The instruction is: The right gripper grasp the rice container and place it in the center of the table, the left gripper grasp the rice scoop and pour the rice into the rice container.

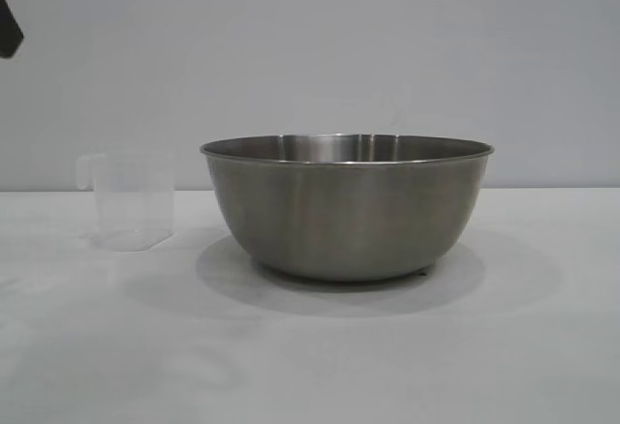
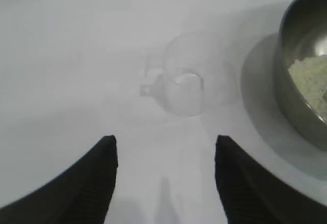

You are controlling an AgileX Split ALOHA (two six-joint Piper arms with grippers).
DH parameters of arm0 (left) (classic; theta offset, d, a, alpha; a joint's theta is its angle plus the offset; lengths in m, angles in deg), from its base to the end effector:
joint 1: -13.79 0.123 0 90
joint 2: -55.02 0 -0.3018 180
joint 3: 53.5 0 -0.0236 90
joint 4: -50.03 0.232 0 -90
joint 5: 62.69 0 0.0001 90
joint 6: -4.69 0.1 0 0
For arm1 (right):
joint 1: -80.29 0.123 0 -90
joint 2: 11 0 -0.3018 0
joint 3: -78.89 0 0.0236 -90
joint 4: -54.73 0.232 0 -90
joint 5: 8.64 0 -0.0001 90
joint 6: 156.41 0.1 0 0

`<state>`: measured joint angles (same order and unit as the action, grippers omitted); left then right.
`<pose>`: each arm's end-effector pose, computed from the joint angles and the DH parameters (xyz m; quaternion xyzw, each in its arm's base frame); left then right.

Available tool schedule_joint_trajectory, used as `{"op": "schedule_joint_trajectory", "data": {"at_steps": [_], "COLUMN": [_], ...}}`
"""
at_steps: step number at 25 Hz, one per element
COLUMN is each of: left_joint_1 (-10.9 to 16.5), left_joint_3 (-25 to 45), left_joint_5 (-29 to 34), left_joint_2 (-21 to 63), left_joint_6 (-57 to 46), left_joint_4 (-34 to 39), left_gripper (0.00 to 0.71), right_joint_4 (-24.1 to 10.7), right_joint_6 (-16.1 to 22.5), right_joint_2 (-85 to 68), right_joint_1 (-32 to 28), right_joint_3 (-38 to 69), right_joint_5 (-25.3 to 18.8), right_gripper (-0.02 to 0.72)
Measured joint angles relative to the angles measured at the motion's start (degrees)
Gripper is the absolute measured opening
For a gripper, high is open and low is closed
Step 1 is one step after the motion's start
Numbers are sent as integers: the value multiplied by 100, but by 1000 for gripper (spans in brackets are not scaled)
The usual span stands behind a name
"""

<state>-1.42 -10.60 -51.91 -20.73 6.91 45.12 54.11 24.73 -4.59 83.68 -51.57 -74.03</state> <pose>0.2098 -0.0587 0.2615 0.1027 0.8982 -0.0733 0.4211 -0.0354 -0.0031 0.2541 -0.0167 0.8716 0.0140 0.4897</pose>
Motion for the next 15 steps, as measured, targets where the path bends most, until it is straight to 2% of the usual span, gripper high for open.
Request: {"op": "schedule_joint_trajectory", "data": {"at_steps": [5,15], "left_joint_1": [0,0], "left_joint_3": [-381,-417], "left_joint_5": [1461,3080], "left_joint_2": [754,2650], "left_joint_6": [515,805], "left_joint_4": [0,0], "left_gripper": [370,370], "right_joint_4": [0,0], "right_joint_6": [0,0], "right_joint_2": [0,0], "right_joint_1": [0,0], "right_joint_3": [0,0], "right_joint_5": [0,0], "right_gripper": [505,505]}}
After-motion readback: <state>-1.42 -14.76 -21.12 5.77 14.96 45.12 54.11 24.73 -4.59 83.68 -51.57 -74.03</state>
